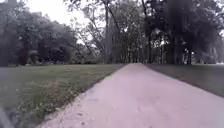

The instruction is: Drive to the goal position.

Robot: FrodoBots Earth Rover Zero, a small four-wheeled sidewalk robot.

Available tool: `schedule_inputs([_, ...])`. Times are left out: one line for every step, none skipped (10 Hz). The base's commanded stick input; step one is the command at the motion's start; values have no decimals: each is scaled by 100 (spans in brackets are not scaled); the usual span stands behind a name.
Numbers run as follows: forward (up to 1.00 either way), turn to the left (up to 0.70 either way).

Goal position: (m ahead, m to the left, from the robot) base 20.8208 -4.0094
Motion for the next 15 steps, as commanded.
schedule_inputs([70, -8])
schedule_inputs([70, -2])
schedule_inputs([70, 0])
schedule_inputs([70, 0])
schedule_inputs([70, 0])
schedule_inputs([70, 0])
schedule_inputs([70, 0])
schedule_inputs([70, 0])
schedule_inputs([70, 0])
schedule_inputs([70, -4])
schedule_inputs([70, -14])
schedule_inputs([70, -14])
schedule_inputs([70, -11])
schedule_inputs([70, 0])
schedule_inputs([70, 0])
